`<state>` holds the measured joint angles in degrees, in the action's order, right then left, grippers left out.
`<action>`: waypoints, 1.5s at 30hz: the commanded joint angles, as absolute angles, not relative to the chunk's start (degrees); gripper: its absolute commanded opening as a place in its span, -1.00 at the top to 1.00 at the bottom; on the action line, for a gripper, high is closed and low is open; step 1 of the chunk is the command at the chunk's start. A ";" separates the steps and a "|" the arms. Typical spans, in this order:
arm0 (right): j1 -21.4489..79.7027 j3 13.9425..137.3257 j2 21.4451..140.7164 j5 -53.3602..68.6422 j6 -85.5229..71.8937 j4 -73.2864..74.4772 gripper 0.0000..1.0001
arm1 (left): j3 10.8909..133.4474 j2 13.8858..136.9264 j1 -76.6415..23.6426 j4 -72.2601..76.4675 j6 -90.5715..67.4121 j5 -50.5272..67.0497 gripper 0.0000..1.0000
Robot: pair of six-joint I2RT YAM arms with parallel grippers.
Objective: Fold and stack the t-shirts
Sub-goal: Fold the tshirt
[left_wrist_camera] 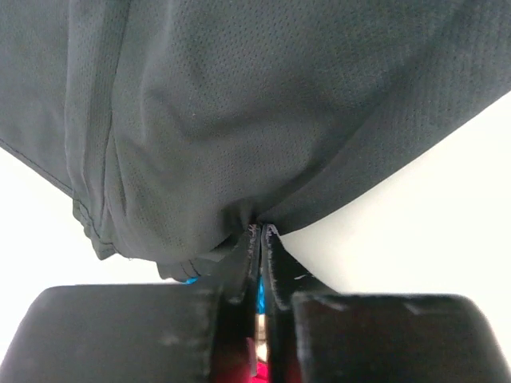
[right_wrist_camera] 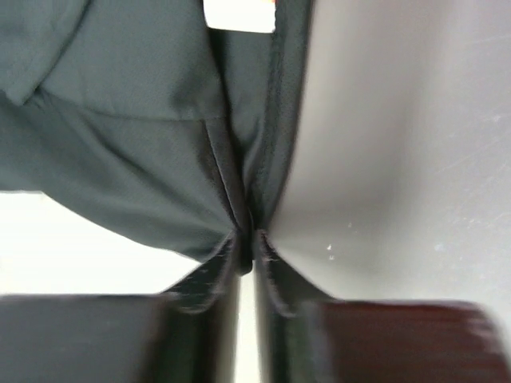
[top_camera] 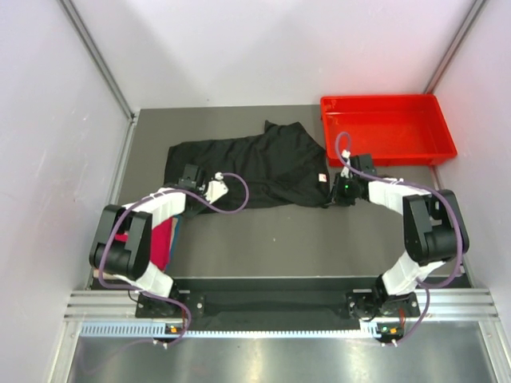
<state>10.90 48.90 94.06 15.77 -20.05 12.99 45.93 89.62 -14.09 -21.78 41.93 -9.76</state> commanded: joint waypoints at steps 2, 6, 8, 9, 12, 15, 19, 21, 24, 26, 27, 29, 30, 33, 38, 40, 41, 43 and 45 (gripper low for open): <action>5.46 44.93 95.10 20.03 -21.97 8.44 1.00 | 44.73 93.60 -13.71 -18.46 40.43 -8.00 1.00; 2.03 42.10 90.63 19.96 -21.36 10.54 1.00 | 43.86 91.33 -13.80 -19.07 39.99 -6.77 1.00; 1.58 40.53 87.11 19.78 -21.88 13.00 1.00 | 43.77 89.39 -13.97 -21.95 39.73 -3.79 1.00; 1.58 39.82 85.36 20.91 -22.41 13.88 1.00 | 43.77 87.12 -14.24 -24.32 39.90 -1.26 1.00; 0.88 38.94 83.33 21.27 -22.77 18.26 1.00 | 42.81 82.99 -15.55 -28.82 41.30 2.89 1.00; 0.44 39.46 79.38 19.43 -21.97 26.69 1.00 | 41.22 79.82 -17.13 -33.64 41.57 5.62 1.00; -1.65 37.01 76.47 20.04 -23.37 30.76 1.00 | 39.21 76.56 -20.73 -39.80 41.05 11.15 1.00; -2.28 35.60 74.81 20.48 -24.08 31.81 1.00 | 38.59 74.72 -23.46 -42.08 40.87 12.56 1.00; -3.77 33.93 72.52 20.13 -24.35 34.96 1.00 | 37.97 72.00 -25.75 -45.95 41.83 11.61 1.00; -3.96 34.10 71.11 20.39 -25.57 35.94 1.00 | 37.36 70.41 -25.84 -47.45 43.41 9.86 1.00; -4.22 34.54 70.23 19.87 -25.84 37.95 1.00 | 37.09 69.01 -25.84 -47.90 44.38 8.36 1.00; -5.44 36.38 69.53 18.29 -25.14 40.85 1.00 | 37.00 68.38 -25.84 -49.73 45.26 7.04 1.00; -6.06 37.00 68.91 16.28 -24.70 43.83 1.00 | 37.09 68.29 -25.93 -50.18 45.96 7.12 1.00; -8.17 37.53 68.20 15.82 -24.35 47.63 1.00 | 37.44 68.11 -26.80 -51.68 46.41 10.01 1.00; -9.84 39.37 69.17 14.16 -21.89 52.99 1.00 | 39.90 67.41 -28.83 -55.45 46.76 13.18 1.00; -10.02 39.11 69.34 13.89 -22.50 54.14 1.00 | 40.87 67.41 -30.05 -56.68 46.41 13.97 1.00; -10.28 39.37 70.13 13.54 -22.59 55.27 1.00 | 41.22 67.59 -30.58 -57.82 46.49 14.58 1.00; -11.77 40.42 71.19 13.01 -21.98 56.25 1.00 | 42.18 67.59 -31.90 -59.40 46.49 15.55 1.00; -14.40 40.95 72.42 13.62 -21.97 56.78 1.00 | 42.97 67.33 -32.60 -60.03 46.32 15.56 1.00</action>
